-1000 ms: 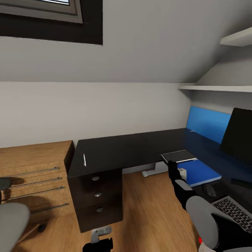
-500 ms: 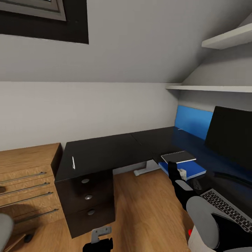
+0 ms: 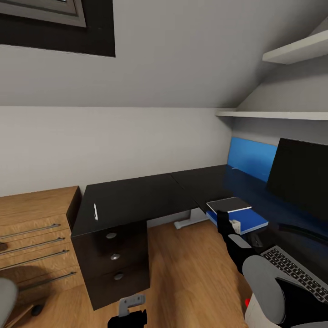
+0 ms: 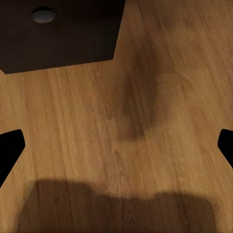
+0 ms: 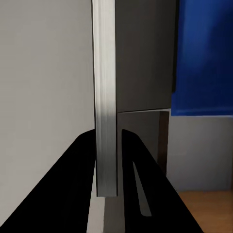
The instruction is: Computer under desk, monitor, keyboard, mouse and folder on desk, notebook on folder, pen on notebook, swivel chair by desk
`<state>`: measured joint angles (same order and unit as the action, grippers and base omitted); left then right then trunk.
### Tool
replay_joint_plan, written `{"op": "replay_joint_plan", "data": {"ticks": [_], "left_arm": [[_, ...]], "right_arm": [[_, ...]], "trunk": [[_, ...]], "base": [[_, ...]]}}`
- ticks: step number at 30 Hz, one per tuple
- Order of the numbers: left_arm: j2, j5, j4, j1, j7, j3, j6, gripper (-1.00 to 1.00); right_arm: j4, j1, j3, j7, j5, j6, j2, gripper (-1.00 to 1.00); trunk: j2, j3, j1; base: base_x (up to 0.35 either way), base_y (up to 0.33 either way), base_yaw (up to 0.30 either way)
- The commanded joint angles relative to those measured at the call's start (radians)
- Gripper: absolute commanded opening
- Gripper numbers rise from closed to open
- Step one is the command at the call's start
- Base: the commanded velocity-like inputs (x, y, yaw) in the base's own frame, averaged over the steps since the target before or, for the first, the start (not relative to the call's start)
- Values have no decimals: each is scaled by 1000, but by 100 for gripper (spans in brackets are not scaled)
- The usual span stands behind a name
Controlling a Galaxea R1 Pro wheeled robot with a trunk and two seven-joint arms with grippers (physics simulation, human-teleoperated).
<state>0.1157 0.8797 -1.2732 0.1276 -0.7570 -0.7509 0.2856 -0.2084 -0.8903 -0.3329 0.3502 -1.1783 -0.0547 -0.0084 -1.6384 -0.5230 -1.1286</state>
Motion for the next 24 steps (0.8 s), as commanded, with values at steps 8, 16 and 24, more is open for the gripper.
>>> {"op": "replay_joint_plan", "data": {"ticks": [8,16,24], "left_arm": [[1,5,-2,1,-7,-4,3,100],[1,5,-2,1,-7,-4,3,100],[1,8,-2,1,-7,-4,3,100]], "right_arm": [[4,-1,2,3,-12,-4,0,-100],[1,-1,1,-83,-14,-5,-7,-100],[0,-1,1,-105,-15,-4,-20,-100]], "trunk": [[-1,-1,0],[-1,-1,0],[-1,-1,0]], "base": [[0,0,0],[0,0,0],[0,0,0]]}}
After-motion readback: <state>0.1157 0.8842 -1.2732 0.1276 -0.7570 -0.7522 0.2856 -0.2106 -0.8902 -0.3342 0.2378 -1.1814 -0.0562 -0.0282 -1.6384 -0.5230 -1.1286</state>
